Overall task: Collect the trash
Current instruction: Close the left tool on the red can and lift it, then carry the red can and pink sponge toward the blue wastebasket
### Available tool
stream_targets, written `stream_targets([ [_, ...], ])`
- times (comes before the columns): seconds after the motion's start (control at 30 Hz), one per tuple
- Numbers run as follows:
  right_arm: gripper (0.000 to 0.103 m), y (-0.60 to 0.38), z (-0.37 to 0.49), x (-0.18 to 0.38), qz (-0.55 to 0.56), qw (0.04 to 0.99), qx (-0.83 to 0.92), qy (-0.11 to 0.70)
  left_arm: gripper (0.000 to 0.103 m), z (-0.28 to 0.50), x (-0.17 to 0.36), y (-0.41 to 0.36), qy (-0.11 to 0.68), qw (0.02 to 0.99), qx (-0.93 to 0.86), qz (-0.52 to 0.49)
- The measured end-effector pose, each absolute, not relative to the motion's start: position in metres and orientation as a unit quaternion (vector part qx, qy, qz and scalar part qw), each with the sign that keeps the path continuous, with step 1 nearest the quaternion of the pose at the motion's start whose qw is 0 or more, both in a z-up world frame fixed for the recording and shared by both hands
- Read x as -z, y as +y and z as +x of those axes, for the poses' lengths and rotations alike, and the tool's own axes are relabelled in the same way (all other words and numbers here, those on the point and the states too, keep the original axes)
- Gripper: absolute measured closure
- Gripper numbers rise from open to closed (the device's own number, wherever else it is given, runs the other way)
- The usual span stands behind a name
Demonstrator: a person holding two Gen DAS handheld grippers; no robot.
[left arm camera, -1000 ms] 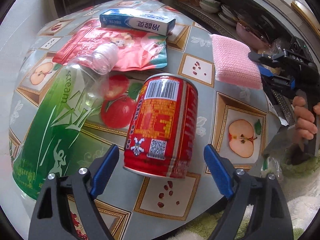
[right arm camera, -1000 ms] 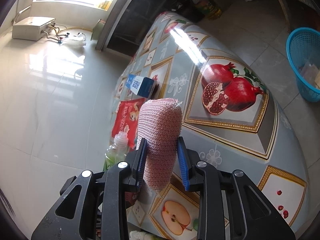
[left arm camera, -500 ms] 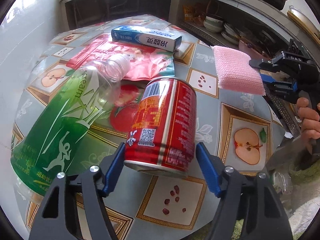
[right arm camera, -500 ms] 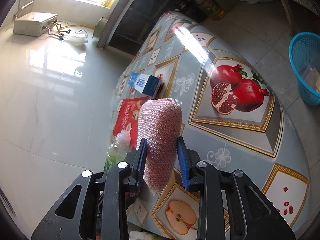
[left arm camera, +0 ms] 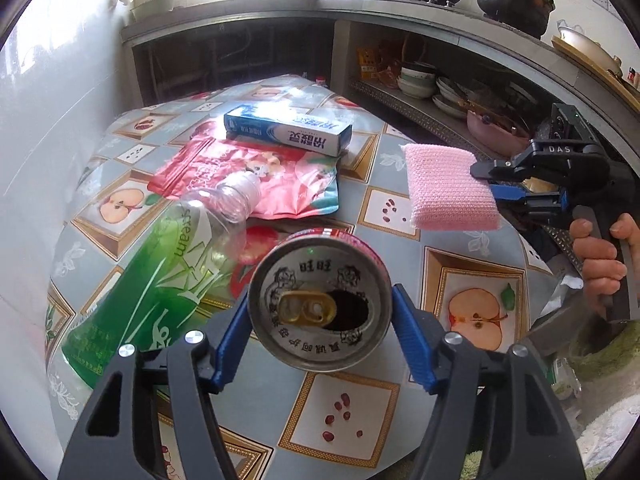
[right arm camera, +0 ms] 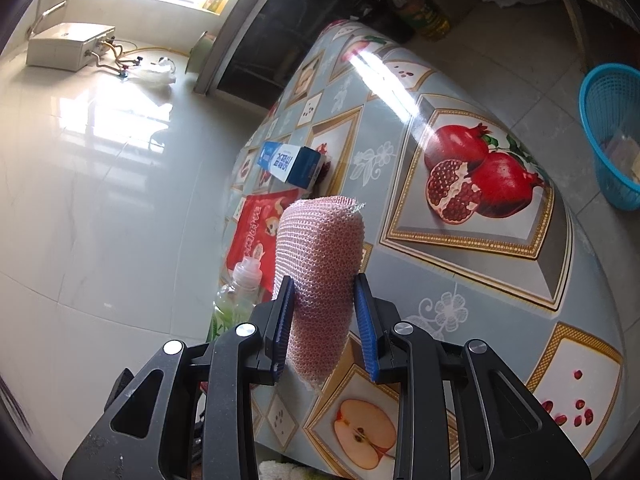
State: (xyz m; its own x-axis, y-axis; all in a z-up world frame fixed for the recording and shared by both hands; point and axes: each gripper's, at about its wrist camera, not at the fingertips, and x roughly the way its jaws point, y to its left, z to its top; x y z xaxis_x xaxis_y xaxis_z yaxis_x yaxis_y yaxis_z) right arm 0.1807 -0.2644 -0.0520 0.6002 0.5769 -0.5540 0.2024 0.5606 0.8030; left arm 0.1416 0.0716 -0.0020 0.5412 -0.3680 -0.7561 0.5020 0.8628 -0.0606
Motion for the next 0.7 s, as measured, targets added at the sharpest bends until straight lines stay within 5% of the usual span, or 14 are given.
stream_targets([
  [0.7, 0.075, -0.270, 0.175, 0.056, 0.458, 0.767, -0.112, 0.434, 0.039, 0.154, 0.005, 0.048, 0.402, 0.874, 0.261, 0.083],
])
